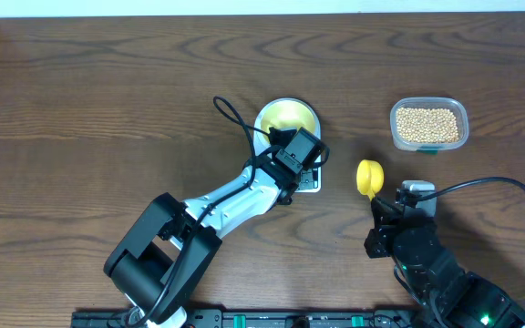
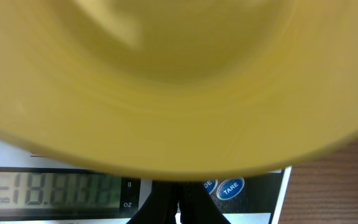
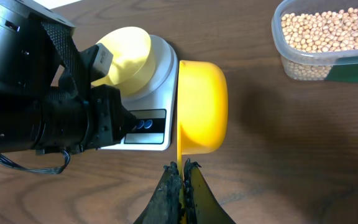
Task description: Scoop item into bowl and weigh 50g on scale
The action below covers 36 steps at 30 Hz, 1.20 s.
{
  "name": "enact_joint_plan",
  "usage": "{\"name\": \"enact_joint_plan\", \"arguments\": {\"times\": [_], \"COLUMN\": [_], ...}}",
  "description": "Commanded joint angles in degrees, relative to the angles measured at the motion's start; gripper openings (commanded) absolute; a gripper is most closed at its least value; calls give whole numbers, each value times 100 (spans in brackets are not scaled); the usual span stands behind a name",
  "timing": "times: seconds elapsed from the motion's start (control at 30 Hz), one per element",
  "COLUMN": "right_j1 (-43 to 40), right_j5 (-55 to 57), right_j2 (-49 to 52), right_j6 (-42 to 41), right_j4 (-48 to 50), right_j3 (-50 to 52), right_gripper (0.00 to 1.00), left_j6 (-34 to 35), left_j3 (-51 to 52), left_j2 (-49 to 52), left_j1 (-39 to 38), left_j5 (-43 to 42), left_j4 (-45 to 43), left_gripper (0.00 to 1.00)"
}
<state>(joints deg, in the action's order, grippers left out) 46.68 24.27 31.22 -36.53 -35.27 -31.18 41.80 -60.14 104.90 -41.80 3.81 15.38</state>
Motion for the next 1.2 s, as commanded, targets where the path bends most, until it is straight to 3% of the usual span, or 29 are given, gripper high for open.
{"name": "enact_joint_plan", "arguments": {"times": [0.0, 0.47, 0.6, 0.77, 0.93, 1.17], "right_j1": [-35, -35, -35, -35, -35, -35], "right_j5": [129, 129, 114, 109, 122, 129], "right_j2": [-9, -9, -9, -9, -9, 153], "right_j6": [105, 105, 105, 105, 105, 105], "right_j4": [-15, -15, -31, -131, -129, -190], "right_j3": [-90, -90, -90, -90, -90, -72], "right_gripper": [1, 1, 1, 1, 1, 1], "left_j6": [26, -131, -715, -905, -925, -920], "left_j3": [31, 24, 24, 24, 24, 24], "left_j2": [256, -1368, -1991, -2752, -3198, -3038], "left_j1": [37, 37, 37, 205, 1182, 3174], "left_j5": [57, -125, -103, 1014, 1650, 1685], "left_j4": [59, 1043, 1182, 1355, 1349, 737], "left_gripper": [7, 7, 7, 8, 12, 14]}}
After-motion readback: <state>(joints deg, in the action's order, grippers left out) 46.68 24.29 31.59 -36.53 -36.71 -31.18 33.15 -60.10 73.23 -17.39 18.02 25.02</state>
